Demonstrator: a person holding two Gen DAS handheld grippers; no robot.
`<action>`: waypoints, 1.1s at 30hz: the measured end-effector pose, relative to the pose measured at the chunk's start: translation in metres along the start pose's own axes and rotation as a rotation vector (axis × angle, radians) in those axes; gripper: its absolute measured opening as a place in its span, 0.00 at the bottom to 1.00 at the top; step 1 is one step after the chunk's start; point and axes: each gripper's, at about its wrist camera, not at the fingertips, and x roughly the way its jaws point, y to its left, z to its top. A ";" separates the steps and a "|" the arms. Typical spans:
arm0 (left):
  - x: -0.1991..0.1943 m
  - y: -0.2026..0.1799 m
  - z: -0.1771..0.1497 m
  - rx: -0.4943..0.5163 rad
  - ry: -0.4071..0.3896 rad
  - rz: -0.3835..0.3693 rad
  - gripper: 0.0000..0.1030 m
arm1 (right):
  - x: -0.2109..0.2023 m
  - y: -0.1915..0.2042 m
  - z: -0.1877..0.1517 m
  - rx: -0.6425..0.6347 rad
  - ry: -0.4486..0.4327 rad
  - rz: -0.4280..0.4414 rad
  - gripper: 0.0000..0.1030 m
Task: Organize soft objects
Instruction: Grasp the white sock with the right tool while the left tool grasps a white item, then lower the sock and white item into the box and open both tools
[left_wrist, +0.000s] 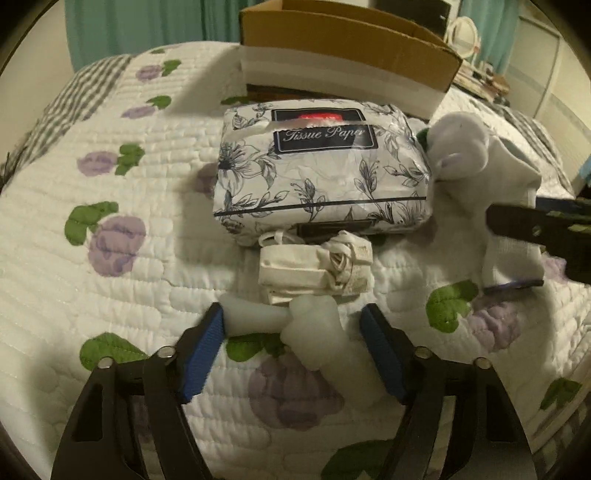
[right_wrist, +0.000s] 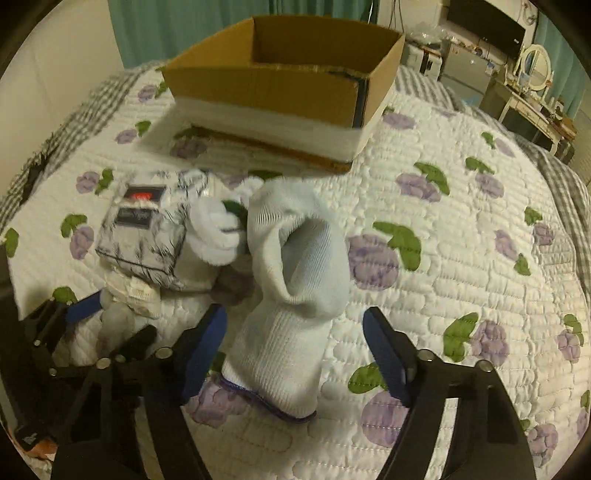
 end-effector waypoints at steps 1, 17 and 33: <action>0.000 0.002 0.002 0.001 0.001 -0.001 0.59 | 0.003 0.000 0.000 -0.001 0.016 0.001 0.50; -0.056 0.004 0.006 0.048 -0.090 -0.076 0.27 | -0.071 0.000 -0.006 0.034 -0.222 0.017 0.23; -0.132 -0.010 0.168 0.196 -0.413 -0.085 0.28 | -0.150 -0.010 0.123 -0.027 -0.498 0.005 0.23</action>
